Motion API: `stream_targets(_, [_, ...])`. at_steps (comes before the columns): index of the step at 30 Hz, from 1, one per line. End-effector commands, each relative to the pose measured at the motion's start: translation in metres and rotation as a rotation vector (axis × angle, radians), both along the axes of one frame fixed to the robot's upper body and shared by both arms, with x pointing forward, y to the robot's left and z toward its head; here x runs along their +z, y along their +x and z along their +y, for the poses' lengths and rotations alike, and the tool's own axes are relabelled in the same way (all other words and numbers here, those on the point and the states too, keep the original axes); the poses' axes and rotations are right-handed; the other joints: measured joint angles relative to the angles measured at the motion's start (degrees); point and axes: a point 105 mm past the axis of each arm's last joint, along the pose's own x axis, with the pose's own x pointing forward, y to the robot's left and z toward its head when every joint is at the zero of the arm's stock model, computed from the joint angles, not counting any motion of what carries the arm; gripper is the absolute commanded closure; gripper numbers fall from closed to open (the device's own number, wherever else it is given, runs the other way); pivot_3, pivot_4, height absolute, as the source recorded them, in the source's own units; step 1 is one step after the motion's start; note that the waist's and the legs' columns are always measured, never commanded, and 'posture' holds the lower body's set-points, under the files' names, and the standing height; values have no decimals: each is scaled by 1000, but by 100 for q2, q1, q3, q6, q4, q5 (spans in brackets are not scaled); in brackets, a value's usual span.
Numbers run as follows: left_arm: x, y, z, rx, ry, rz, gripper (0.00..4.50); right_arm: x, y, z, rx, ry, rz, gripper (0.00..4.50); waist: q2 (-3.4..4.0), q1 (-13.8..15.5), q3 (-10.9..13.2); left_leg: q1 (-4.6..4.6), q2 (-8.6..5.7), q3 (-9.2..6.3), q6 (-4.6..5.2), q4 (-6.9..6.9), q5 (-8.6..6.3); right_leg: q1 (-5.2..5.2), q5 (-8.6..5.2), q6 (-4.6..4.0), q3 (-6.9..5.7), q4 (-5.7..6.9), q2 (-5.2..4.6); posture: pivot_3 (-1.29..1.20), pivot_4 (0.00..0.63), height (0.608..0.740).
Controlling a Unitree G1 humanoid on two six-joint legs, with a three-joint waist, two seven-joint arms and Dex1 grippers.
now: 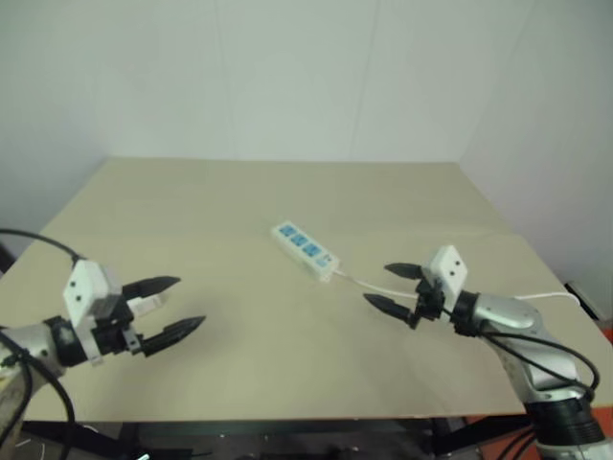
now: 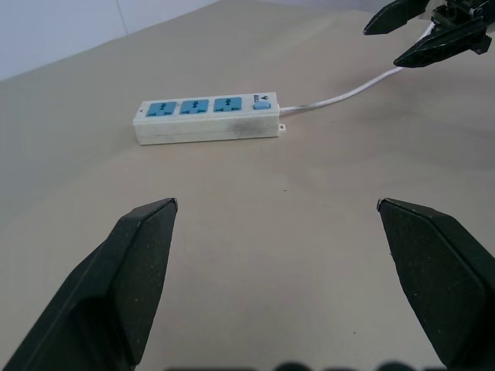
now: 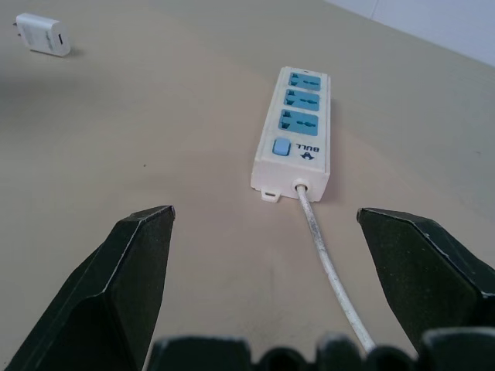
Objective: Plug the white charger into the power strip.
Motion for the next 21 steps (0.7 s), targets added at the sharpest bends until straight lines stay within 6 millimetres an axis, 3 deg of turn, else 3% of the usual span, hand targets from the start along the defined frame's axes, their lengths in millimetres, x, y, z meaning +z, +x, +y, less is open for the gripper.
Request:
stream_targets(1, [11, -3, -3, -7, 8, -50, 0, 13, 1, 2, 11, 11, -49, 58, 0, 0, 0, 0, 0, 0, 0, 0, 0, 0, 0, 0, 0, 0, 0, 0, 150, 740])
stream_targets(16, [10, -9, -1, 13, 5, -42, 0, 11, 0, 2, 8, 11, -44, 58, 0, -5, 0, 1, 0, 3, 0, 0, 0, -1, 0, 0, 3, 1, 0, 0, 150, 740])
stream_targets(21, [10, -8, -2, 13, 3, -45, 0, 8, 9, 11, -26, 38, -44, 58, 0, -23, 0, 2, 0, 3, 0, 0, 0, -1, 0, 0, 3, 2, 0, 0, 150, 740])
